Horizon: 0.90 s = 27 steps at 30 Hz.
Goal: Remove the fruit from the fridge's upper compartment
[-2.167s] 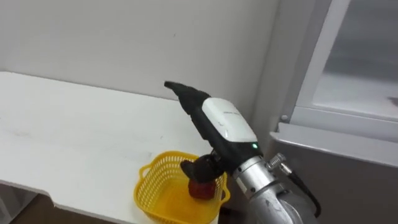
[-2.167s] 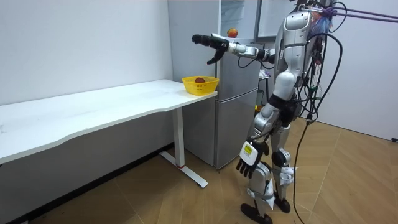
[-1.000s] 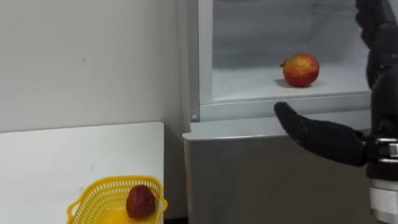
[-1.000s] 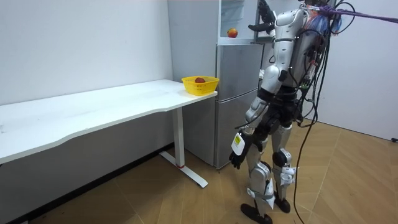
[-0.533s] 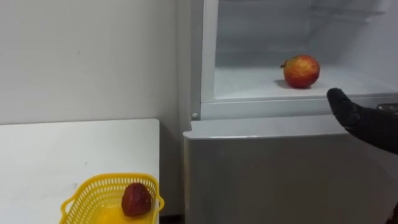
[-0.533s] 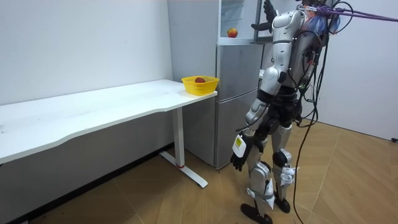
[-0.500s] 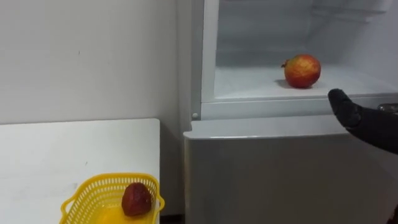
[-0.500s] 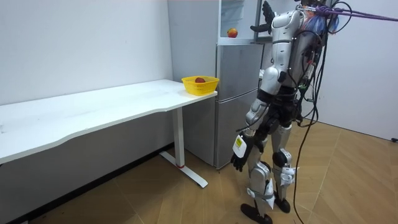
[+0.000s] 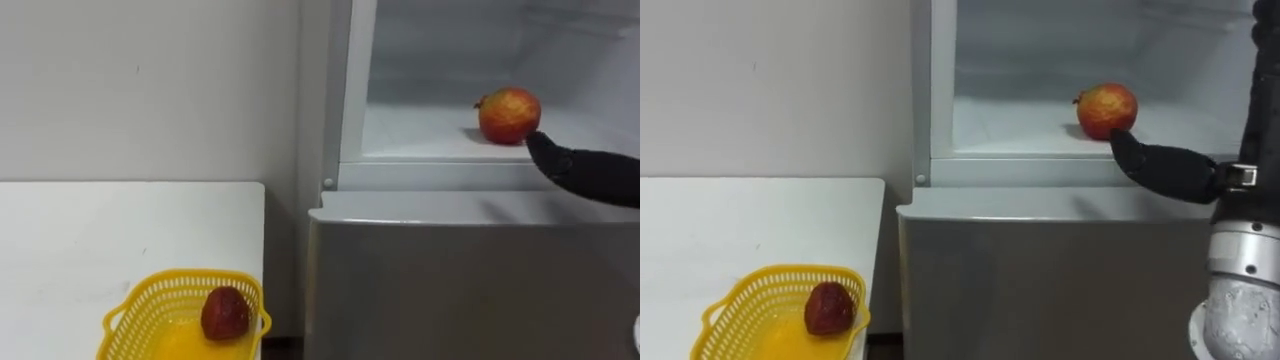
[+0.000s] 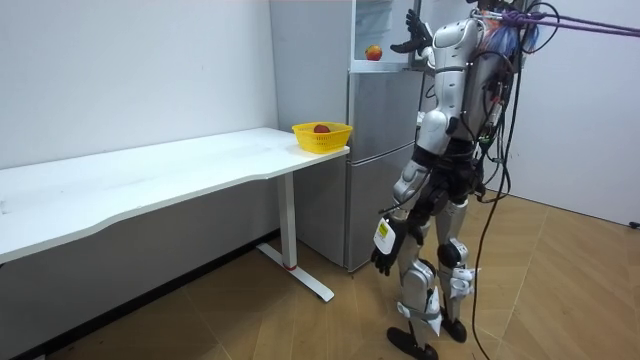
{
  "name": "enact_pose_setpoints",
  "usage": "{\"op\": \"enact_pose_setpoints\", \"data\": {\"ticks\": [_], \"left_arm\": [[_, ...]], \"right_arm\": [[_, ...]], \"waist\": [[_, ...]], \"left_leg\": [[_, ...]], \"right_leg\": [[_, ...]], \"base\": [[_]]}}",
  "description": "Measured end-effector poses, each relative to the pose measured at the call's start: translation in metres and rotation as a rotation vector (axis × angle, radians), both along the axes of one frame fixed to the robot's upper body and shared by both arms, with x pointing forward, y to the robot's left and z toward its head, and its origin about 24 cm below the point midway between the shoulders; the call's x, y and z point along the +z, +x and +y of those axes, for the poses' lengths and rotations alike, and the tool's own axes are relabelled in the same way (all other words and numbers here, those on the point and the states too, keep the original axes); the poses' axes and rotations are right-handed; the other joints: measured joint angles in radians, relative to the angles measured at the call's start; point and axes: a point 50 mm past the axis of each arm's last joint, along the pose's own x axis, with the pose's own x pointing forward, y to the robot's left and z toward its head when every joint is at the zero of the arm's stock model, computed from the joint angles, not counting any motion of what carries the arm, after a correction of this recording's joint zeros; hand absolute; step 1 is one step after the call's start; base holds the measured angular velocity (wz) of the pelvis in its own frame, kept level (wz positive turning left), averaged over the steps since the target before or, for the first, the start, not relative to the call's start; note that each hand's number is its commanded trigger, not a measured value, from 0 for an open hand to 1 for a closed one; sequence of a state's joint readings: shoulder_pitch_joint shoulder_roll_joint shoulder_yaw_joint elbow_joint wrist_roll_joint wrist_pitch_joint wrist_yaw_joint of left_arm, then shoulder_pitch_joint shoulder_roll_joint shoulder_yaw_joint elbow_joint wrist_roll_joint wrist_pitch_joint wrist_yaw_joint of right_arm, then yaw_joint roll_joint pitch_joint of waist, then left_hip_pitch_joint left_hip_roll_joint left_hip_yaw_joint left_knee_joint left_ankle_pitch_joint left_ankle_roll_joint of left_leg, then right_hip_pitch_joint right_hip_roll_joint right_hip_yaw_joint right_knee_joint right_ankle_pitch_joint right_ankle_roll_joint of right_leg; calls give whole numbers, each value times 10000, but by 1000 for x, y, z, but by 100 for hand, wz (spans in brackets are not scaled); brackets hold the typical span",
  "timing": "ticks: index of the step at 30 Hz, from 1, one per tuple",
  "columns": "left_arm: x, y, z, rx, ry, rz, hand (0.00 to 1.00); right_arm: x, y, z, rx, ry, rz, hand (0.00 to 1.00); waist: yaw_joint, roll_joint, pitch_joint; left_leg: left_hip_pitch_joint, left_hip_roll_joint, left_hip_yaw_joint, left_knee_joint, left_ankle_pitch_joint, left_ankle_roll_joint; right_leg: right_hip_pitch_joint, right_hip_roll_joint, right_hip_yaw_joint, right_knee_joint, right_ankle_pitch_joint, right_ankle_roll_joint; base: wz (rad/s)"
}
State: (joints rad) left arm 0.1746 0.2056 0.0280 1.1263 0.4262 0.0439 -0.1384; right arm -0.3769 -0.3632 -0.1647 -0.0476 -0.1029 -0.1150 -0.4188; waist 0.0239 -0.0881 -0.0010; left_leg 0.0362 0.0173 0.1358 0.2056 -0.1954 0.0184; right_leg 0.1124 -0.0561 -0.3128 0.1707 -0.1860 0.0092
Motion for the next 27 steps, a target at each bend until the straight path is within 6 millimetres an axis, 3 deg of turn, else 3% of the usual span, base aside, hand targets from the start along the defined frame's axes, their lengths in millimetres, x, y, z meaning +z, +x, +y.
{"op": "enact_pose_setpoints", "data": {"ticks": [5, 9, 20, 27], "left_arm": [[0, -5, 1, 116, 67, 45, 0], [1, -6, 4, 125, 129, 75, 0], [2, -14, 6, 146, 33, 321, 0], [2, -14, 6, 180, -150, 571, 0]], "right_arm": [[13, 8, -3, 141, 72, -38, 0], [24, 17, -13, 346, 39, 171, 0], [10, 31, -20, 584, 540, 1358, 0], [3, 43, -32, 614, 785, 2341, 0]], "waist": [[127, -19, -20], [325, -115, 18], [412, -212, 21], [360, -346, -19]], "left_leg": [[-79, -51, -86, 12, 0, 1], [-62, -23, -87, 42, 0, 2], [-126, -37, -240, 166, -5, 9], [-274, -48, -316, 175, -1, 10]], "right_leg": [[-8, -33, -236, 4, 1, 2], [32, -52, -350, 4, 2, 4], [38, -65, -467, 17, 3, 5], [-15, -64, -470, 49, 3, 4]], "base": [[5], [0], [3], [2]]}}
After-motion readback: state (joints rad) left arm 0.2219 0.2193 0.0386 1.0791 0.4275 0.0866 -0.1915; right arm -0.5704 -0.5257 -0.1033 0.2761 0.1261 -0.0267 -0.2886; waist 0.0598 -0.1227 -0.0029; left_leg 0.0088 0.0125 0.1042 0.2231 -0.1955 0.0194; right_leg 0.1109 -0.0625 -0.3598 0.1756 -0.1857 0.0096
